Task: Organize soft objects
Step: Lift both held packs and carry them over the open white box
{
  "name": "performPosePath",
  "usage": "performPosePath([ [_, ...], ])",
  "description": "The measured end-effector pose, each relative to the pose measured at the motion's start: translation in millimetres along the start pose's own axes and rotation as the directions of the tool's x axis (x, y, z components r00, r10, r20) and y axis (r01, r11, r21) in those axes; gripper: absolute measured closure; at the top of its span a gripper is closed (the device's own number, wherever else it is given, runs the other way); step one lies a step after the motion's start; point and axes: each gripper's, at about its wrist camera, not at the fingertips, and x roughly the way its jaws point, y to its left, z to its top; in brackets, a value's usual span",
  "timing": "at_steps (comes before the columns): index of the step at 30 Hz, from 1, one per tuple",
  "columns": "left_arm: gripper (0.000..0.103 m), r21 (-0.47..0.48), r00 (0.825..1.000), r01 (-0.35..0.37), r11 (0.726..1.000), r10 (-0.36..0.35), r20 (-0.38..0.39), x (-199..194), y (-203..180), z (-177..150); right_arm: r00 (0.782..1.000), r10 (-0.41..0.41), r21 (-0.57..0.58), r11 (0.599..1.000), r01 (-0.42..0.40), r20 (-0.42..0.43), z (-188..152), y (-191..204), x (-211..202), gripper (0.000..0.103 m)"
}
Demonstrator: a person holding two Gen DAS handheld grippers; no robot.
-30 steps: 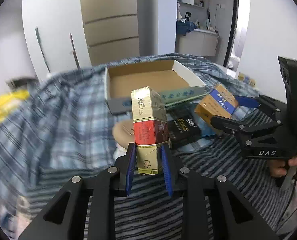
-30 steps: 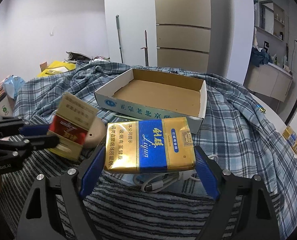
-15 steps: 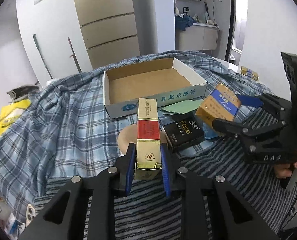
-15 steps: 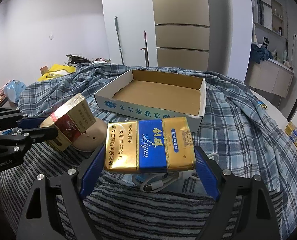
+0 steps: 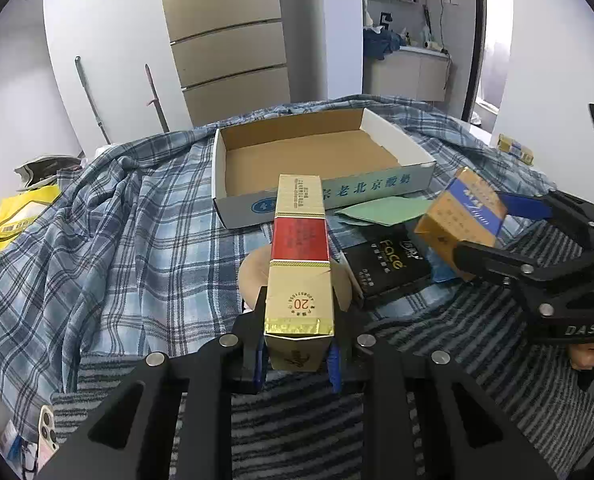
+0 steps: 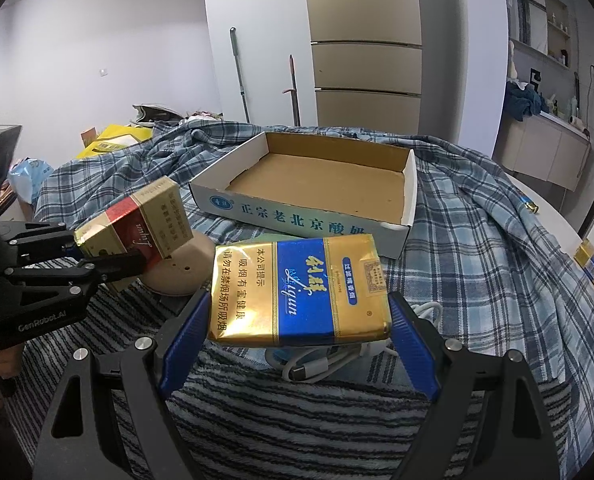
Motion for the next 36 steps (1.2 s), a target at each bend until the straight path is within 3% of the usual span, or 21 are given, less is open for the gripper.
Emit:
performPosePath([
  [7,0.079,-0.007,0.997,0.005,1.0,-0.004,0.083,-28,2,6,0.998,-0.018,-0.006,1.0,0.019,0.065,4,2,-15,0.018],
  [12,0.079,-0.008,0.971,-0.019,1.0,0.02,0.239,-55,1,24,0.977,-0.077,0.008,0.997,0.077,0.198,21,0,-46,0.018],
  [18,0.079,-0.015,0.916,-0.019,1.0,0.024,0.4,-66,4,53,0.933,-0.143,0.031,0.99,0.141,0.329,64,0,-77,0.018],
  [24,0.079,-0.033,0.832,-0.017,0.999,0.032,0.553,-60,18,86,0.871,-0.213,0.068,0.977,0.204,0.442,99,3,-88,0.018],
  [29,0.079,-0.042,0.802,-0.006,0.999,0.03,0.596,-36,25,110,0.82,-0.287,0.119,0.957,0.263,0.496,125,0,-63,0.018],
  [32,0.079,-0.051,0.81,-0.017,0.999,0.044,0.585,-20,30,118,0.827,-0.298,0.118,0.954,0.276,0.476,133,-1,-41,0.018],
  [35,0.079,-0.072,0.853,0.007,0.997,0.031,0.522,4,34,123,0.848,-0.299,0.11,0.954,0.279,0.437,133,-3,-20,0.018],
  [36,0.079,-0.073,0.86,-0.003,0.997,0.04,0.509,9,34,123,0.855,-0.299,0.107,0.954,0.281,0.425,131,-4,-14,0.018],
])
